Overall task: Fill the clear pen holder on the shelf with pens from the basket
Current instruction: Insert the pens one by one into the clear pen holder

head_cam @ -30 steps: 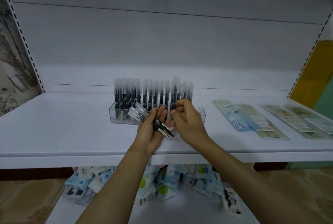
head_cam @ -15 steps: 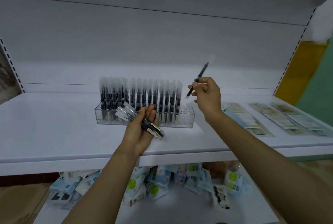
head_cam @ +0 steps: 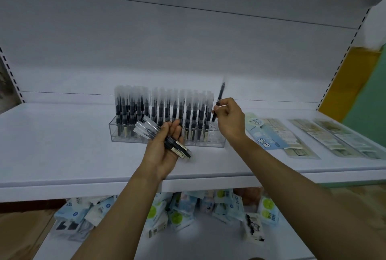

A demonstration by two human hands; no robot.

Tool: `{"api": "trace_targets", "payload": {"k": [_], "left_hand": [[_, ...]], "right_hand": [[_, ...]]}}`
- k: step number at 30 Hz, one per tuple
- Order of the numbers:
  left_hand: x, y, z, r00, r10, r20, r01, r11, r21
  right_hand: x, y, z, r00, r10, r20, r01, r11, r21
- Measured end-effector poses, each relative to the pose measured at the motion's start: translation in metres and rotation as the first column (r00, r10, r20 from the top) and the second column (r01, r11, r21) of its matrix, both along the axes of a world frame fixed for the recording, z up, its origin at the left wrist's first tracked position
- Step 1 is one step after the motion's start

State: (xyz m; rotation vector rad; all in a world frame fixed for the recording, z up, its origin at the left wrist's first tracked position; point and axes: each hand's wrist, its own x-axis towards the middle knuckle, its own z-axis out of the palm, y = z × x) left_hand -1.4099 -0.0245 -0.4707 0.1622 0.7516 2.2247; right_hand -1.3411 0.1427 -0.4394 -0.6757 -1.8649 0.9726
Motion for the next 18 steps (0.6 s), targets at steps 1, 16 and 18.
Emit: {"api": "trace_targets", "payload": {"k": [1,16,18], "left_hand": [[0.0,0.0,0.0,1.0,0.001,0.005,-0.001,1.0,0.001],[0.0,0.001,0.001,1.0,0.018,0.01,-0.018,1.0,-0.007],[0.0,0.001,0.0,1.0,0.019,0.007,-0.019,1.0,-0.009]], "right_hand": [[0.0,0.001,-0.004,1.0,-0.001,0.021,0.0,0.999,0.044],[-0.004,0.009,-0.026,0.999,0.028,0.021,-0.027,0.998,-0.053],[-0.003,0.011,-0.029,0.999,0.037,0.016,-0.036,0.999,-0.034]]}}
